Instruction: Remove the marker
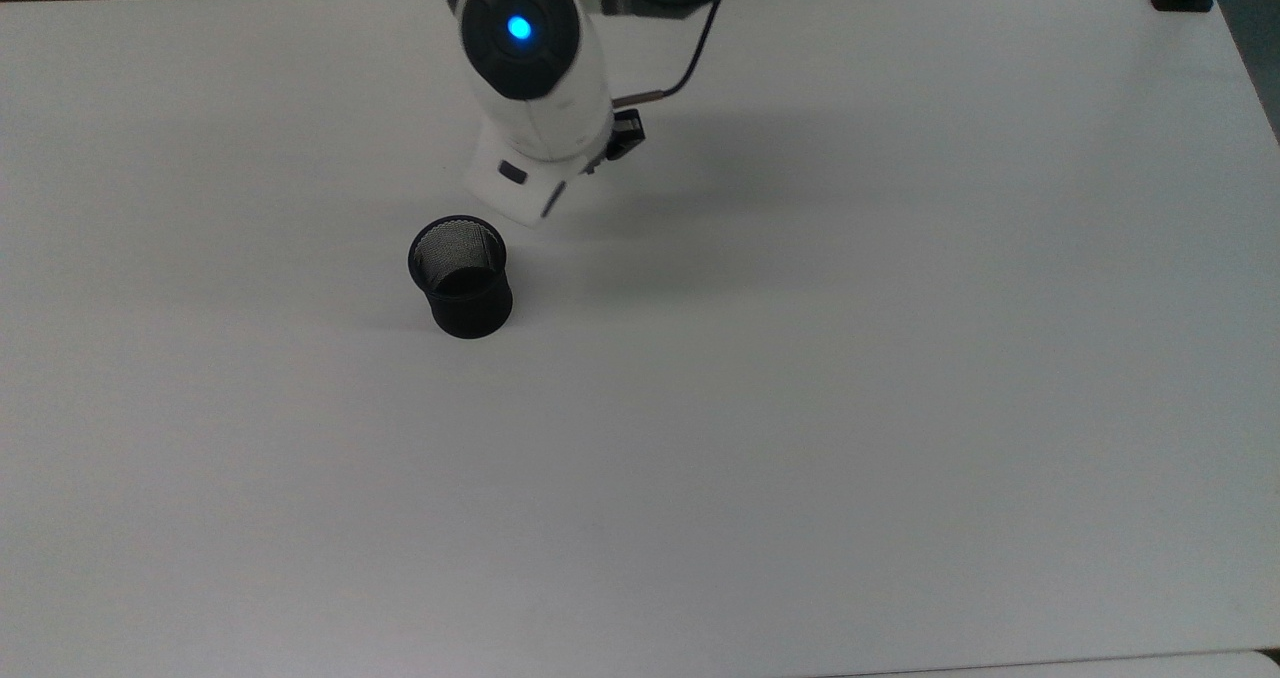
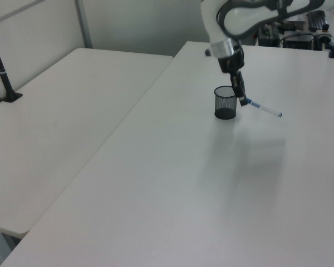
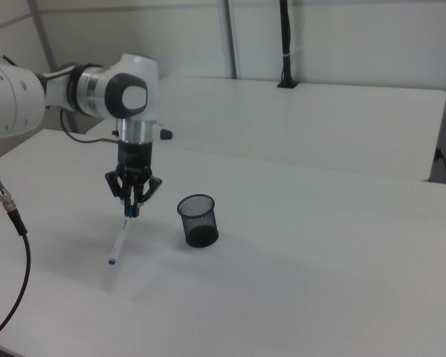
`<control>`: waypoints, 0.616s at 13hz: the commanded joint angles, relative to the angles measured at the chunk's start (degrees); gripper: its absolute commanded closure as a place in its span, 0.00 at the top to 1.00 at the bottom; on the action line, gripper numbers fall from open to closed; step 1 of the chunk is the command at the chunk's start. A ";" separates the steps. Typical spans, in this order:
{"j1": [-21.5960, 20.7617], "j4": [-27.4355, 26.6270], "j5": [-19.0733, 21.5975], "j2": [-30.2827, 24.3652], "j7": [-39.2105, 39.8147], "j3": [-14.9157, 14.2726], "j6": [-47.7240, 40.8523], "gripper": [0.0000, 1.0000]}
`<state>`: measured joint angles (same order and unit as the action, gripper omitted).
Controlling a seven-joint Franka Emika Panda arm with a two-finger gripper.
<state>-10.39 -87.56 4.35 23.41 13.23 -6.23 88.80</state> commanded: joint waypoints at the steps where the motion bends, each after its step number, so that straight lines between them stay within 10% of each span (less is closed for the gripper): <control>1: -5.06 0.11 -1.45 5.84 -5.39 -0.80 4.08 0.13; 5: -5.96 0.11 -1.53 7.97 -9.10 -0.80 9.53 0.21; 8: -5.08 0.46 -1.45 8.23 -9.71 -1.15 11.57 0.62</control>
<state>-15.70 -87.17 3.45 32.02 4.86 -6.90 99.17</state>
